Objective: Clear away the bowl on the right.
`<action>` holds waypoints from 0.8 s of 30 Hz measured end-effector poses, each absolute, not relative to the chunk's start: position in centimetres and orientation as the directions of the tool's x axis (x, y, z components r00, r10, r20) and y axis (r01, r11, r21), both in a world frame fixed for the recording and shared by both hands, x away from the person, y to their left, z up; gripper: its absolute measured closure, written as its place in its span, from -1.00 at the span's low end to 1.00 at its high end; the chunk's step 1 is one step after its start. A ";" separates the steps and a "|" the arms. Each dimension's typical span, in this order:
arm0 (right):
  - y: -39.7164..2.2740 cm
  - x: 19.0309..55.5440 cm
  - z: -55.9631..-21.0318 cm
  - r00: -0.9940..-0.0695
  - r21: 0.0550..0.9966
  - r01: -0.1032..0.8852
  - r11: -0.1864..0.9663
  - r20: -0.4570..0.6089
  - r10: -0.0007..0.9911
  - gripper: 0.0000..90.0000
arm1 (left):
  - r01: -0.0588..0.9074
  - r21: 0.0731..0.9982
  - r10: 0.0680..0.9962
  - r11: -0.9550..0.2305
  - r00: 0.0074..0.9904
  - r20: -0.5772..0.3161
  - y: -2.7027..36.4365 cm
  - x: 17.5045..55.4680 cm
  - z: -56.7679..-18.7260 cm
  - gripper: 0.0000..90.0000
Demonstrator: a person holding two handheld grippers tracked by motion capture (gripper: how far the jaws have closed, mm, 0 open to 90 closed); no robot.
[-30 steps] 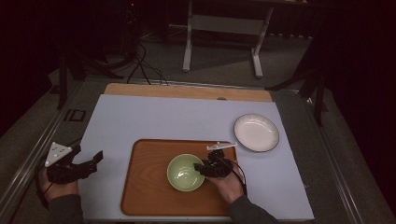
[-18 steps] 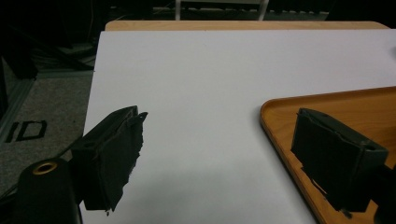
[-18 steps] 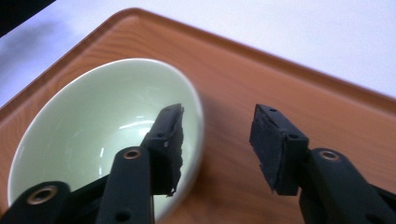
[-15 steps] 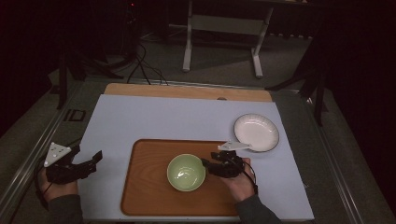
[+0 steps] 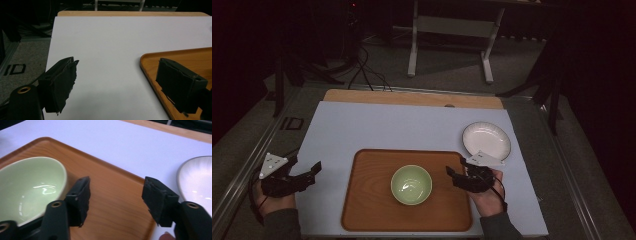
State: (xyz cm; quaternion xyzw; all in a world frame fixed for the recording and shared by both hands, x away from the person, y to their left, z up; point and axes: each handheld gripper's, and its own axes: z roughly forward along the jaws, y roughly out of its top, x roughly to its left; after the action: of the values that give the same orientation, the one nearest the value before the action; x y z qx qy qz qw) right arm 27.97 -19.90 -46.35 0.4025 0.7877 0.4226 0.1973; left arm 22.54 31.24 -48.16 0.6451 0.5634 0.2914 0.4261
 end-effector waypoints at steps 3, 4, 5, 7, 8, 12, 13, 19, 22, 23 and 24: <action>-21.1 27.9 -46.4 -0.578 0.831 0.461 0.312 0.014 0.816 -0.23 | 0.475 0.880 0.975 -0.002 0.197 -0.104 31.2 22.5 -48.1 -0.64; -21.5 27.9 -46.4 -0.571 0.833 0.461 0.305 0.015 0.821 -0.27 | 0.475 0.880 0.975 0.001 0.195 -0.106 31.3 22.5 -48.1 -0.64; -21.9 27.9 -46.4 -0.563 0.835 0.460 0.301 0.012 0.826 -0.29 | 0.477 0.879 0.975 0.000 0.195 -0.106 31.3 22.5 -48.1 -0.64; -22.6 27.9 -46.4 -0.551 0.838 0.463 0.290 0.016 0.834 -0.34 | 0.476 0.880 0.975 0.002 0.195 -0.107 31.3 22.5 -48.1 -0.64; -23.0 27.9 -46.4 -0.548 0.839 0.465 0.284 0.020 0.837 -0.35 | 0.476 0.880 0.975 0.002 0.195 -0.107 31.3 22.5 -48.1 -0.64; -24.5 27.9 -46.9 -0.526 0.826 0.489 0.280 0.022 0.850 -0.41 | 0.475 0.880 0.975 0.001 0.194 -0.106 31.3 22.5 -48.1 -0.64; -24.9 27.9 -47.0 -0.518 0.825 0.494 0.273 0.027 0.855 -0.42 | 0.474 0.881 0.975 0.002 0.194 -0.107 31.3 22.5 -48.1 -0.64; -27.1 27.7 -47.4 -0.468 0.829 0.508 0.234 0.037 0.883 -0.43 | 0.476 0.880 0.975 0.001 0.194 -0.106 31.3 22.5 -48.1 -0.64; -28.2 27.5 -47.5 -0.444 0.839 0.499 0.218 0.032 0.896 -0.44 | 0.477 0.879 0.975 0.002 0.193 -0.107 31.3 22.5 -48.2 -0.64; -28.5 27.4 -47.6 -0.434 0.843 0.495 0.213 0.027 0.901 -0.45 | 0.478 0.878 0.975 0.000 0.194 -0.106 31.3 22.5 -48.2 -0.64; -28.9 27.3 -47.6 -0.425 0.847 0.489 0.209 0.023 0.905 -0.46 | 0.478 0.878 0.975 0.000 0.194 -0.105 31.3 22.5 -48.2 -0.64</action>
State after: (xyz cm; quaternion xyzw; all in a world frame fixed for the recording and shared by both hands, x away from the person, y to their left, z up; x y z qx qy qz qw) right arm 27.33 -28.94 -47.61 0.4737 0.7357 0.4138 0.2510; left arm 22.55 31.25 -48.17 0.6444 0.5640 0.2914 0.4263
